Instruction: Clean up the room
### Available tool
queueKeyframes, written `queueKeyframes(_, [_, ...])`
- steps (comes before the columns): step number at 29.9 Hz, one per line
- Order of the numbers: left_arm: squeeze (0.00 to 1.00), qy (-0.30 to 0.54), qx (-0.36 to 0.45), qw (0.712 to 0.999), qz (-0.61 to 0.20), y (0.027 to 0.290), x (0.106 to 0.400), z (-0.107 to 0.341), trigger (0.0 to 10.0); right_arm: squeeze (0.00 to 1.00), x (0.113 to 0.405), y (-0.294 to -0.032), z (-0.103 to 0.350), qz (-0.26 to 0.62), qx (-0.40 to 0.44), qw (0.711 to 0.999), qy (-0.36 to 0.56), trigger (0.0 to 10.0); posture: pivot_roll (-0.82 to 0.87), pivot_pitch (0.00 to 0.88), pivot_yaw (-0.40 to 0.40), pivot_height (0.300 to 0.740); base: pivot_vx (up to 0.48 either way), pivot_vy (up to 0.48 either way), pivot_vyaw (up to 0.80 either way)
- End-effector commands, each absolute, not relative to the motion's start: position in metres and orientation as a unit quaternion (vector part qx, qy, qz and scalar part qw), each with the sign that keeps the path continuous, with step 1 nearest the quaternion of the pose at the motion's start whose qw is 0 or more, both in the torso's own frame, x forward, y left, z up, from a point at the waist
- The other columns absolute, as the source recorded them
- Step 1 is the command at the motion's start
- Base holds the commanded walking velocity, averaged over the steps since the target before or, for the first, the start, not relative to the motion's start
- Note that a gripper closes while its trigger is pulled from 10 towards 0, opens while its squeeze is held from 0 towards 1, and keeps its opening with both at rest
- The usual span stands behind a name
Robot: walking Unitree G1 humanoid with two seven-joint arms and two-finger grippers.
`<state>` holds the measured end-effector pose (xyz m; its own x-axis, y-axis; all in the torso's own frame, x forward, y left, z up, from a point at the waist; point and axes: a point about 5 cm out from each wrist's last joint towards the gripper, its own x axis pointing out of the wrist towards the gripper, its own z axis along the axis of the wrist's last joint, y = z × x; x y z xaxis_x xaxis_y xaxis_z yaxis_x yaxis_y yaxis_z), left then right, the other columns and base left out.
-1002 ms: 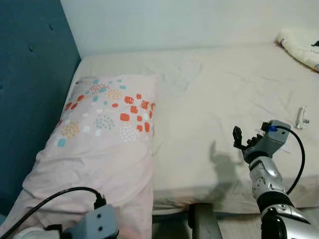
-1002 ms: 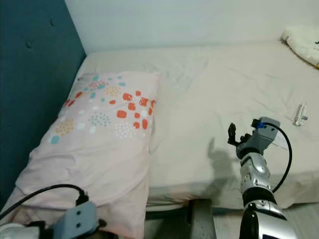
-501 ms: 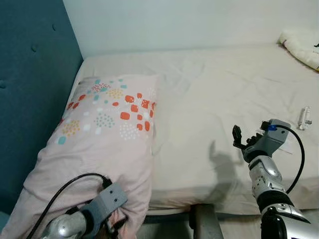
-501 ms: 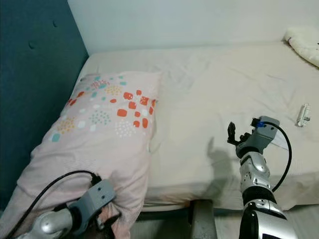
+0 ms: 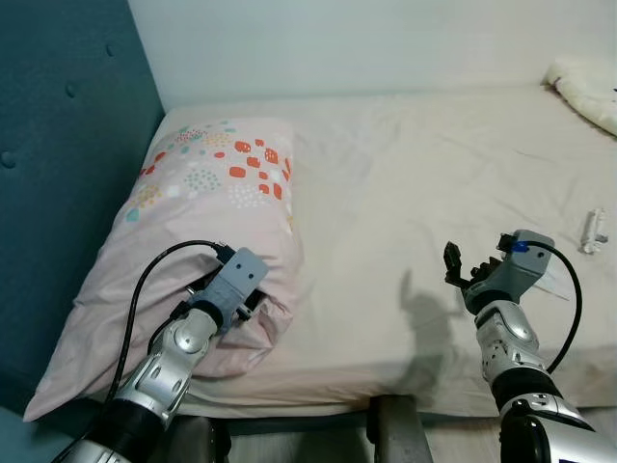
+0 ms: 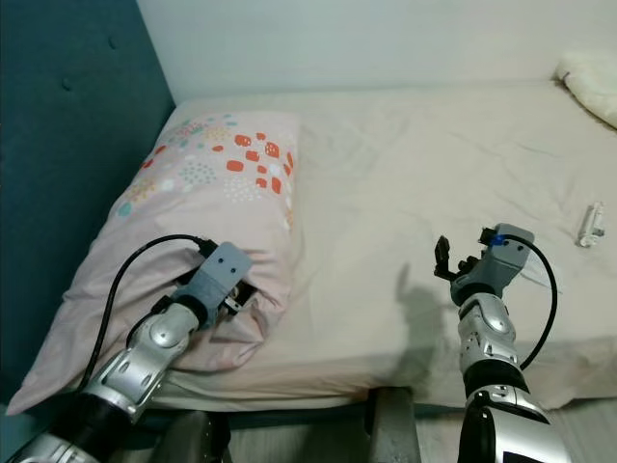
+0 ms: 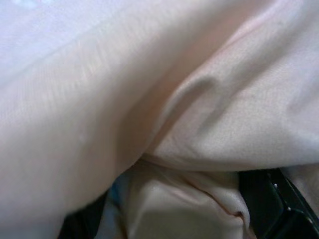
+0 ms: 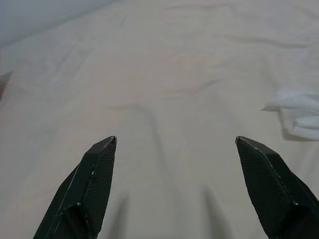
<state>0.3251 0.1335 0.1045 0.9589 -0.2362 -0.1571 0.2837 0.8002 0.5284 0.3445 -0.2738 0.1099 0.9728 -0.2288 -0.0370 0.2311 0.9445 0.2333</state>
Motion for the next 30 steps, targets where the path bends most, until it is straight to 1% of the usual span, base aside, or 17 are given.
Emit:
queueKeyframes(1, [0.0,0.046,0.301,0.945,-0.121,0.14,0.33,0.101,10.0,0.0,0.341,-0.277,0.107,-0.122,0.118,0.985,0.008,10.0,-0.01,0.09,0.018,0.54,0.0,0.0,0.0])
queueKeyframes(3, [0.0,0.058,0.304,0.942,-0.13,0.14,0.329,0.095,10.0,0.0,0.339,-0.279,0.106,-0.124,0.117,0.985,0.007,10.0,-0.01,0.092,0.024,0.54,0.0,0.0,0.0])
queueKeyframes(7, [0.0,0.128,0.359,0.909,-0.169,0.155,0.313,0.062,10.0,0.0,0.336,-0.283,0.104,-0.131,0.117,0.984,0.01,10.0,-0.01,0.096,0.024,0.54,0.0,0.0,0.0])
queueKeyframes(8, [0.0,0.155,0.37,0.898,-0.181,0.165,0.307,0.054,10.0,0.0,0.336,-0.283,0.103,-0.13,0.118,0.984,0.012,10.0,-0.01,0.099,0.022,0.54,0.0,0.0,0.0])
queueKeyframes(9, [0.0,0.155,0.37,0.898,-0.181,0.165,0.307,0.054,10.0,0.0,0.336,-0.283,0.103,-0.13,0.118,0.984,0.012,10.0,-0.01,0.099,0.022,0.54,0.0,0.0,0.0])
queueKeyframes(11, [0.0,0.205,0.413,0.864,-0.202,0.196,0.293,0.045,10.0,0.0,0.336,-0.282,0.103,-0.125,0.12,0.985,0.014,10.0,-0.01,0.102,0.016,0.54,0.0,0.0,0.0])
queueKeyframes(12, [0.0,0.205,0.413,0.864,-0.202,0.196,0.293,0.045,10.0,0.0,0.336,-0.282,0.103,-0.125,0.12,0.985,0.014,10.0,-0.01,0.102,0.016,0.54,0.0,0.0,0.0])
queueKeyframes(14, [0.0,0.238,0.438,0.838,-0.221,0.222,0.282,0.05,10.0,0.0,0.336,-0.282,0.103,-0.123,0.121,0.985,0.015,10.0,0.0,0.103,0.012,0.54,0.0,0.0,0.0])
queueKeyframes(16, [0.0,0.245,0.444,0.832,-0.227,0.23,0.279,0.054,10.0,0.0,0.337,-0.282,0.103,-0.122,0.12,0.985,0.015,10.0,0.0,0.103,0.012,0.54,0.0,0.0,0.0])
queueKeyframes(17, [0.0,0.246,0.447,0.819,-0.263,0.236,0.271,0.067,10.0,0.0,0.338,-0.282,0.105,-0.12,0.12,0.985,0.016,10.0,0.01,0.102,0.008,0.54,0.0,0.0,0.0])
queueKeyframes(19, [0.0,0.238,0.442,0.788,-0.355,0.233,0.251,0.096,10.0,0.0,0.34,-0.282,0.107,-0.118,0.121,0.985,0.016,10.0,0.01,0.102,0.003,0.54,0.0,0.0,0.0])
queueKeyframes(20, [0.0,0.238,0.442,0.788,-0.355,0.233,0.251,0.096,10.0,0.0,0.34,-0.282,0.107,-0.118,0.121,0.985,0.016,10.0,0.01,0.102,0.003,0.54,0.0,0.0,0.0])
queueKeyframes(23, [0.0,0.179,0.34,0.78,-0.494,0.197,0.221,0.142,10.0,0.0,0.343,-0.278,0.109,-0.11,0.126,0.986,0.017,10.0,0.01,0.099,-0.002,0.54,0.0,0.0,0.0])
queueKeyframes(25, [0.0,0.179,0.34,0.78,-0.494,0.197,0.221,0.142,10.0,0.0,0.343,-0.278,0.109,-0.11,0.126,0.986,0.017,10.0,0.01,0.099,-0.002,0.54,0.0,0.0,0.0])
queueKeyframes(28, [0.0,0.074,0.24,0.793,-0.555,0.167,0.215,0.171,10.0,0.0,0.344,-0.276,0.111,-0.1,0.126,0.987,0.013,10.0,0.01,0.096,-0.003,0.54,0.0,0.0,0.0])
queueKeyframes(29, [0.0,0.074,0.24,0.793,-0.555,0.167,0.215,0.171,10.0,0.0,0.344,-0.276,0.111,-0.1,0.126,0.987,0.013,10.0,0.01,0.096,-0.003,0.54,0.0,0.0,0.0])
queueKeyframes(30, [0.0,0.044,0.207,0.799,-0.563,0.162,0.215,0.177,10.0,0.0,0.344,-0.276,0.111,-0.098,0.122,0.988,0.013,10.0,0.01,0.096,-0.003,0.545,0.0,0.0,0.0])
